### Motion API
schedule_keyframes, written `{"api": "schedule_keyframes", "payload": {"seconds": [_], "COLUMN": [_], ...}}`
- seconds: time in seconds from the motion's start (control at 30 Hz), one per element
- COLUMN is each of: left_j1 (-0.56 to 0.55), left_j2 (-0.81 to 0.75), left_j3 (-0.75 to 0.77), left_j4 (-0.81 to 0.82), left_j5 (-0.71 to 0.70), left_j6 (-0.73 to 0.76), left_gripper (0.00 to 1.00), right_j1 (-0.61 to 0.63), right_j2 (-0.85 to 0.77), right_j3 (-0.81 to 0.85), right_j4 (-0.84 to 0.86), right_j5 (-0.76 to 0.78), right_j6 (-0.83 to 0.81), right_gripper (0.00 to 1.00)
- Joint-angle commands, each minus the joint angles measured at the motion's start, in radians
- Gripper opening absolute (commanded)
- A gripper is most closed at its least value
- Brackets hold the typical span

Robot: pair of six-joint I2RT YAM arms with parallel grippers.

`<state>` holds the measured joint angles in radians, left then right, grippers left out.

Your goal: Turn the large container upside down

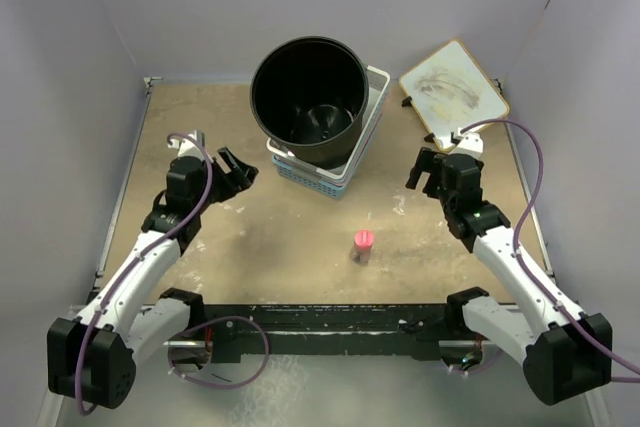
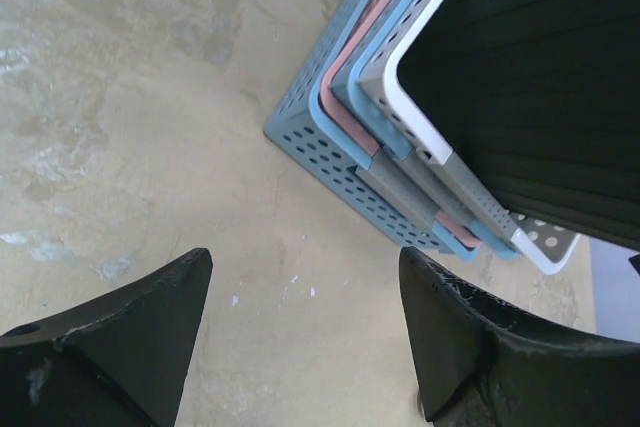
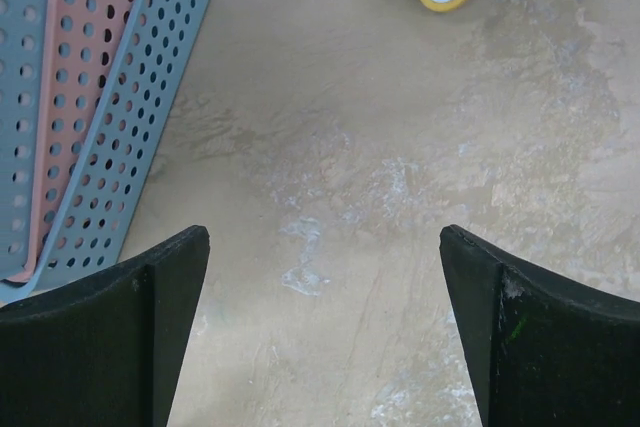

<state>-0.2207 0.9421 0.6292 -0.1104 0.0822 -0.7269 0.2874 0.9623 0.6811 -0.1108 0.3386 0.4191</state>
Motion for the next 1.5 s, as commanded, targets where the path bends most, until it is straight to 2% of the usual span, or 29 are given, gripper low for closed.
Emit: {"api": "schedule_keyframes", "payload": {"seconds": [0.0,0.23,0.37,0.47,0.6,0.77,0.9,0.97,1.07,1.2,1.27,1.33,1.4,1.47], "left_j1": [-0.016,-0.016,-0.017,-0.017,-0.037,-0.186,-0.280,-0.286,-0.286,-0.286,-0.286,-0.286,-0.286,-0.286], "left_j2": [-0.027,-0.045,0.008,0.036,0.027,-0.013,-0.023,-0.056,-0.124,-0.114,-0.039,0.013,0.054,0.110], "left_j3": [-0.050,0.004,0.059,0.066,0.021,-0.006,0.007,0.063,0.197,0.455,0.620,0.752,0.862,0.949], "left_j4": [0.096,-0.027,-0.080,-0.076,0.033,-0.010,-0.083,-0.178,-0.350,-0.530,-0.605,-0.607,-0.570,-0.559], "left_j5": [-0.005,-0.118,-0.121,-0.061,0.029,-0.138,-0.252,-0.298,-0.426,-0.534,-0.569,-0.567,-0.510,-0.451], "left_j6": [-0.063,-0.092,-0.070,-0.019,-0.027,-0.065,-0.083,-0.062,0.017,0.198,0.276,0.323,0.376,0.397], "left_gripper": [0.74,0.79,0.79,0.77,0.76,0.76,0.76,0.76,0.77,0.80,0.74,0.69,0.64,0.54], "right_j1": [-0.001,-0.001,-0.001,-0.001,-0.024,-0.051,-0.051,-0.051,-0.044,-0.044,-0.044,-0.044,-0.044,-0.044], "right_j2": [-0.016,0.018,0.019,0.011,-0.009,0.054,0.202,0.267,0.310,0.253,0.228,0.210,0.196,0.187], "right_j3": [-0.017,-0.003,0.003,0.010,0.016,0.028,0.171,0.335,0.559,0.633,0.648,0.650,0.637,0.616], "right_j4": [0.082,0.064,0.063,0.040,-0.123,-0.136,-0.240,-0.364,-0.521,-0.487,-0.464,-0.444,-0.422,-0.413], "right_j5": [-0.023,-0.076,-0.092,-0.058,0.104,-0.085,-0.213,-0.185,-0.148,-0.157,-0.156,-0.146,-0.133,-0.126], "right_j6": [0.027,0.036,0.029,0.009,0.247,0.198,0.164,0.118,0.071,0.025,0.025,0.032,0.044,0.049], "right_gripper": [1.00,1.00,1.00,1.00,1.00,1.00,0.94,0.90,0.90,0.99,1.00,0.93,0.76,0.63]}}
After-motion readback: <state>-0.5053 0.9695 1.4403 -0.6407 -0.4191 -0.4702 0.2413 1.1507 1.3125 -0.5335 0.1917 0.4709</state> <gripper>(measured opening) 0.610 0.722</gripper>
